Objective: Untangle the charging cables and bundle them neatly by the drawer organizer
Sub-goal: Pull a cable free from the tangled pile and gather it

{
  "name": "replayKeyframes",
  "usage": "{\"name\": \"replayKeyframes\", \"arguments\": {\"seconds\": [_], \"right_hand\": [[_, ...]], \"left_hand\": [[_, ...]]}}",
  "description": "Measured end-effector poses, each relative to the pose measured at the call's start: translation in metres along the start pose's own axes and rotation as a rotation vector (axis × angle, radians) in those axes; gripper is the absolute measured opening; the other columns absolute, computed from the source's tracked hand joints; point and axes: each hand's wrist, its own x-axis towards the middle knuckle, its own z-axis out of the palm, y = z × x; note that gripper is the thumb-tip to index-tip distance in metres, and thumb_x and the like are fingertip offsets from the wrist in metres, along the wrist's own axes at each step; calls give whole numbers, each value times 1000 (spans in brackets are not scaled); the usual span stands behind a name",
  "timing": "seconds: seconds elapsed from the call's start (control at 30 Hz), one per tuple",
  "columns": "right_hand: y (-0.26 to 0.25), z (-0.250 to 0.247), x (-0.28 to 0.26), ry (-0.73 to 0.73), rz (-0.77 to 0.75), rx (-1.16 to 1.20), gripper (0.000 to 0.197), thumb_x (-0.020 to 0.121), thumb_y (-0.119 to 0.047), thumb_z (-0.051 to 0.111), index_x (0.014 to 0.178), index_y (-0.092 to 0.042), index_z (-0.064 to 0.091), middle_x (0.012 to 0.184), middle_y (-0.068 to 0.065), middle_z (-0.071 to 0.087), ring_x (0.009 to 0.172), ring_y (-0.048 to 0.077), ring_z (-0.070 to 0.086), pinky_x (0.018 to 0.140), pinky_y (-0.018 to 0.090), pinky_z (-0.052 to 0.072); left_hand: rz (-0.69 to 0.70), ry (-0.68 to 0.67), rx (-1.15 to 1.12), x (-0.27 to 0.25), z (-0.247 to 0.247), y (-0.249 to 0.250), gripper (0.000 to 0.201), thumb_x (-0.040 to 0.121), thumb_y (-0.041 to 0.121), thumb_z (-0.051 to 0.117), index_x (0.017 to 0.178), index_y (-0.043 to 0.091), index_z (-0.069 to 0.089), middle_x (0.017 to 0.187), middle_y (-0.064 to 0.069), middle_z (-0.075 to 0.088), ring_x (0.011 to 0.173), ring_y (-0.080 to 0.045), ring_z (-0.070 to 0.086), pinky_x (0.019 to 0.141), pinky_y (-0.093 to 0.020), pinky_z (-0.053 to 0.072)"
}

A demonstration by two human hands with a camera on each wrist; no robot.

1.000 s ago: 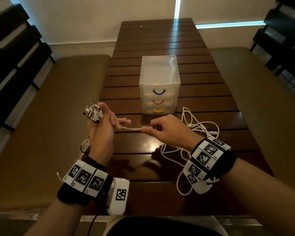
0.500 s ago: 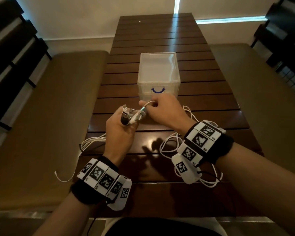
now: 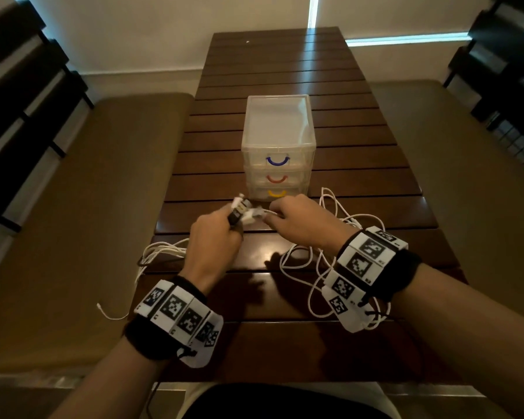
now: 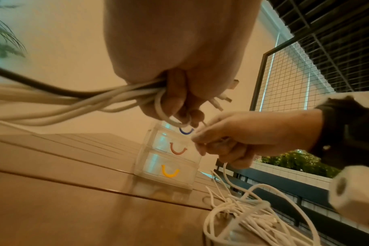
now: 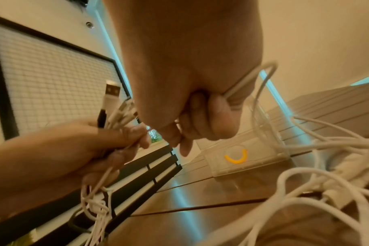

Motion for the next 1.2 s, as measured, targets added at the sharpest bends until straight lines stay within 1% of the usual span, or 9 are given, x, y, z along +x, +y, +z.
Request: {"name": "replayKeyframes", "arguments": {"seconds": [0.17,0.4,0.53,0.6,0.73,0.83,0.97,1.1,1.2], "right_hand": [[5,-12,-8,72,-107,74,41,101,-44,48,81,-14,68,67,1,63,64,16,58,62,35,46],[28,-16,-17,76,-42,491,39,97,-40,58,67,-15,65,59,4,51,48,17,48,48,31,45],[21,-22,-10,188,47,415,37,96,-43,58,76,-14,70,53,-10,53,44,4,47,48,26,41],[15,-22,-8,192,-5,120,36,96,-47,56,80,-19,73,62,-7,62,55,7,55,56,31,46],[-6,-2,-9,106,-102,-94,37,97,-47,54,77,-18,66,68,-1,63,64,16,58,58,29,43],[-15,10,-8,135,-163,-32,21,94,-32,61,88,-14,71,78,3,68,71,21,61,61,32,45],[-12,10,-12,103,-87,-13,25,91,-37,64,87,-13,72,71,0,65,65,18,59,58,33,46],[-12,9,-16,18,1,246,48,91,-49,63,75,-4,67,54,-3,52,40,4,45,40,16,34],[-9,7,-24,-74,-29,324,54,100,-52,43,68,-12,61,53,-6,46,39,2,41,45,16,33]], "left_hand": [[-262,237,-325,17,-16,-12,26,93,11,53,73,22,64,68,4,62,63,-12,55,59,-30,43],[-440,486,-756,22,-35,-16,24,100,22,51,81,28,64,71,10,59,46,1,44,46,-23,35],[-322,486,-533,12,-29,-13,15,98,22,55,103,26,69,90,14,67,73,2,58,74,-28,50],[-186,415,-411,7,-27,-10,30,97,13,55,121,27,65,107,21,64,98,7,57,89,-12,45],[71,142,-334,-3,-12,-2,51,91,0,52,133,28,58,118,23,61,109,12,55,94,-11,42],[65,-49,-216,-9,2,3,31,91,7,57,114,23,70,107,5,72,102,-14,65,86,-31,52],[3,-179,50,-10,0,9,26,91,14,54,66,17,60,66,1,59,68,-25,57,54,-29,36],[-28,-111,-31,-6,-12,11,30,92,25,60,62,20,61,62,1,59,61,-21,54,52,-31,33],[-166,108,-212,6,-28,-3,25,94,21,58,73,13,69,72,-5,67,68,-24,59,59,-35,43]]}}
